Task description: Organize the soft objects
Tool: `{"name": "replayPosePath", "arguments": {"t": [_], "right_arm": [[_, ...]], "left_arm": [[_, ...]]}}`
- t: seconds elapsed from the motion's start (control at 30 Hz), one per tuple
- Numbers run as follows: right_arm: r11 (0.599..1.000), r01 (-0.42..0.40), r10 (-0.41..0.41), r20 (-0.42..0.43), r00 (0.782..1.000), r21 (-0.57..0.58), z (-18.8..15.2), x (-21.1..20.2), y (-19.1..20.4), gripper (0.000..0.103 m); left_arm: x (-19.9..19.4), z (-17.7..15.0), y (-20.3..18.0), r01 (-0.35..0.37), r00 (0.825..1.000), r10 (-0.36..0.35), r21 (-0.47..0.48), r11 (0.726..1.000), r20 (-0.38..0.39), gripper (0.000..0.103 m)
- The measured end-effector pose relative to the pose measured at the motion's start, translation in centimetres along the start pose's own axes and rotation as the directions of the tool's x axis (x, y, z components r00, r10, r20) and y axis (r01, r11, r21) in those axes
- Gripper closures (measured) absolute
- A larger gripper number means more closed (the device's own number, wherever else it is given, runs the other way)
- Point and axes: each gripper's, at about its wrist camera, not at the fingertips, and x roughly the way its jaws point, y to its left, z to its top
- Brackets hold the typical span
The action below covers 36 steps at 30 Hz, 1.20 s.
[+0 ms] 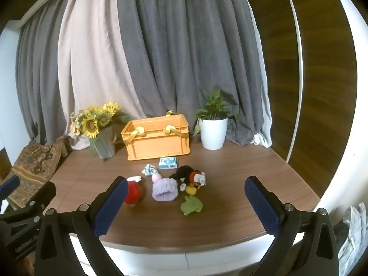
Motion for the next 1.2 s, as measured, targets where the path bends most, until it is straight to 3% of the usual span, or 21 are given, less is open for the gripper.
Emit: {"name": "replayPosePath", "arguments": {"t": [0.63,1.2], "right_arm": [[1.000,0.009,-0.009,0.015,1.000,0.005,0.3,0.3,-0.5,0.000],[1.000,0.013,-0.013,0.012,1.000,0.011,0.3,1.0,-1.0,0.000]], "left_arm": [[0.1,2.1,-0.6,-0.009,0.999,0.009,-0.004,1.000,0.043,0.000],[0.7,1.6,-0.8,0.004,0.999,-0.004,-0.013,1.000,0.042,0.000]]}}
